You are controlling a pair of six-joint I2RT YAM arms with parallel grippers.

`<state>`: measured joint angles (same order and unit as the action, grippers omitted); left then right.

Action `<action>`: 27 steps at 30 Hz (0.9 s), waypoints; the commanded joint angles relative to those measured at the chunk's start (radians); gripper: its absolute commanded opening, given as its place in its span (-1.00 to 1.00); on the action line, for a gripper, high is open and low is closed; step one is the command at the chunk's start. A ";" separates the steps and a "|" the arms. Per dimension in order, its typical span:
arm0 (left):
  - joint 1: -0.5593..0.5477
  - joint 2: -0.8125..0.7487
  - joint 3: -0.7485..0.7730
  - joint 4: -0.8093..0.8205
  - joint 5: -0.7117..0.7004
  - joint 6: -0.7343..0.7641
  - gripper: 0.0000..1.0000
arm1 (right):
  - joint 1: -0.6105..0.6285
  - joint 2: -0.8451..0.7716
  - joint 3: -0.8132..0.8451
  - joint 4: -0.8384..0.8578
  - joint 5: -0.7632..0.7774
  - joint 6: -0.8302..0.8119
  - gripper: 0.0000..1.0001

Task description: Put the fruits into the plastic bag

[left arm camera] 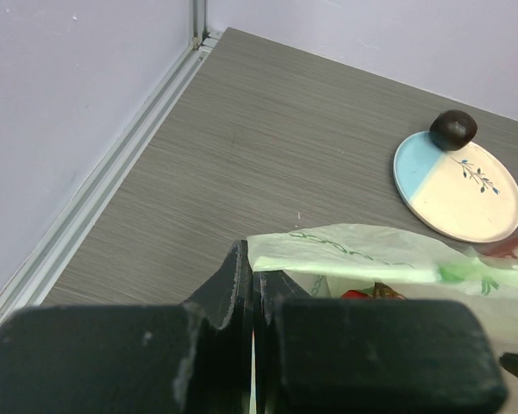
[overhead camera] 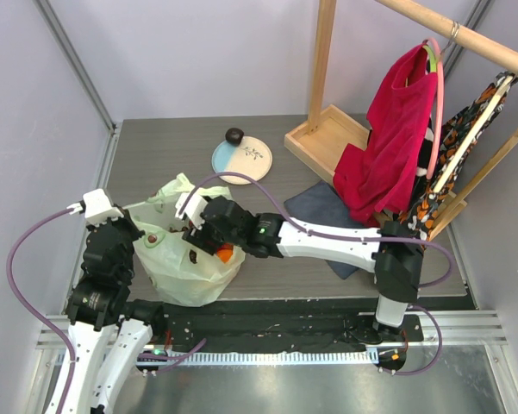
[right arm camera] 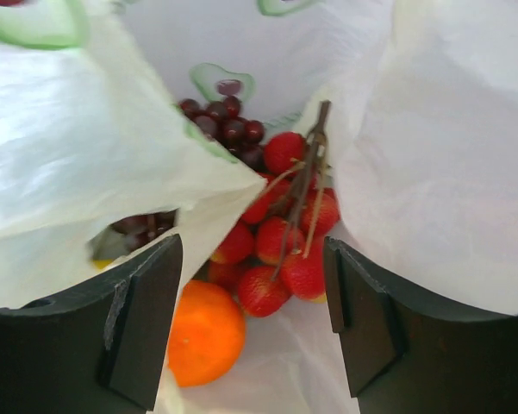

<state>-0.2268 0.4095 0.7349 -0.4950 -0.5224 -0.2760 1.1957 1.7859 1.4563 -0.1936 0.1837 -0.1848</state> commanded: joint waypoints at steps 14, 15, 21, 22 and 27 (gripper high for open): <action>0.004 -0.009 0.018 0.052 -0.025 0.011 -1.00 | -0.050 -0.552 -0.431 0.877 -0.382 0.076 0.43; 0.004 -0.006 0.017 0.055 -0.025 0.009 -1.00 | -0.060 -0.572 -0.453 0.926 -0.406 0.084 0.44; 0.004 0.020 0.023 0.046 -0.030 0.012 -1.00 | -0.186 -0.559 -0.461 1.026 -0.547 0.252 0.44; 0.004 0.020 0.023 0.046 -0.037 0.012 -1.00 | -0.246 -0.556 -0.467 1.069 -0.578 0.304 0.44; 0.004 0.011 0.021 0.050 -0.051 0.012 -1.00 | -0.370 -0.487 -0.372 1.040 -0.592 0.492 0.49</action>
<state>-0.2268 0.4229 0.7349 -0.4896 -0.5404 -0.2756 0.8898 1.2453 0.9844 0.8249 -0.3702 0.1452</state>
